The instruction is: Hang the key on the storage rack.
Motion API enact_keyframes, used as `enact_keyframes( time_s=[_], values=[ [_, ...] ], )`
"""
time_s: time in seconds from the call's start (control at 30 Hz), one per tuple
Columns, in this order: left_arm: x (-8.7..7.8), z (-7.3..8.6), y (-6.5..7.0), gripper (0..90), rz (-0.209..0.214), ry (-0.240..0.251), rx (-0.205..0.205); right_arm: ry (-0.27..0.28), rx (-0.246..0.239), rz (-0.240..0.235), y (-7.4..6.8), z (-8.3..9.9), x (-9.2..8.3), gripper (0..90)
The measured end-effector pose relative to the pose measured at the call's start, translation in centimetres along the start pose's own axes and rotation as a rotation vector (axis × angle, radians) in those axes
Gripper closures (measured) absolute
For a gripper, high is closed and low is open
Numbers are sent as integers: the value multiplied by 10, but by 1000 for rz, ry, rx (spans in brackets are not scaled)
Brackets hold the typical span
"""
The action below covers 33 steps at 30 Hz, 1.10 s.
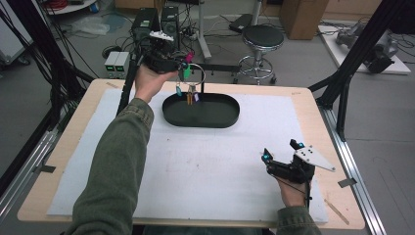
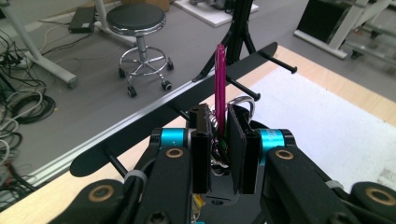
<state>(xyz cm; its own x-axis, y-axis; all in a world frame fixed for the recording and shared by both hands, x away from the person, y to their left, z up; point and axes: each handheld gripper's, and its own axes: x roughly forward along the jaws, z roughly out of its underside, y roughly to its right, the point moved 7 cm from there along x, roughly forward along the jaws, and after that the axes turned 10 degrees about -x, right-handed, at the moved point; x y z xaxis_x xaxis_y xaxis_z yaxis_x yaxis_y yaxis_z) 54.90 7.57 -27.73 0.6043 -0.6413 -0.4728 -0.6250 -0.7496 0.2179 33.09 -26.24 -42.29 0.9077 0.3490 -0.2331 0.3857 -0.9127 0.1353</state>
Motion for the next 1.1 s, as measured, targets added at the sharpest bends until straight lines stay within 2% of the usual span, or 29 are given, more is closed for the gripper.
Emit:
enact_keyframes(
  time_s=[0.13,0.3,0.6,0.93,1.1],
  values=[
    [7,2,-5,801,-19,-4,6,-1,1,1,0,0,0,5],
    [11,4,-12,801,-41,-2,-25,-1,7,4,2,1,0,5],
    [19,8,-17,801,-59,-21,-19,-6,2,-2,0,2,0,5],
    [24,13,-17,800,-88,-52,14,-3,11,0,3,3,-1,5],
    [26,16,-17,797,-95,-78,8,-3,16,-1,3,3,-1,5]
  ],
)
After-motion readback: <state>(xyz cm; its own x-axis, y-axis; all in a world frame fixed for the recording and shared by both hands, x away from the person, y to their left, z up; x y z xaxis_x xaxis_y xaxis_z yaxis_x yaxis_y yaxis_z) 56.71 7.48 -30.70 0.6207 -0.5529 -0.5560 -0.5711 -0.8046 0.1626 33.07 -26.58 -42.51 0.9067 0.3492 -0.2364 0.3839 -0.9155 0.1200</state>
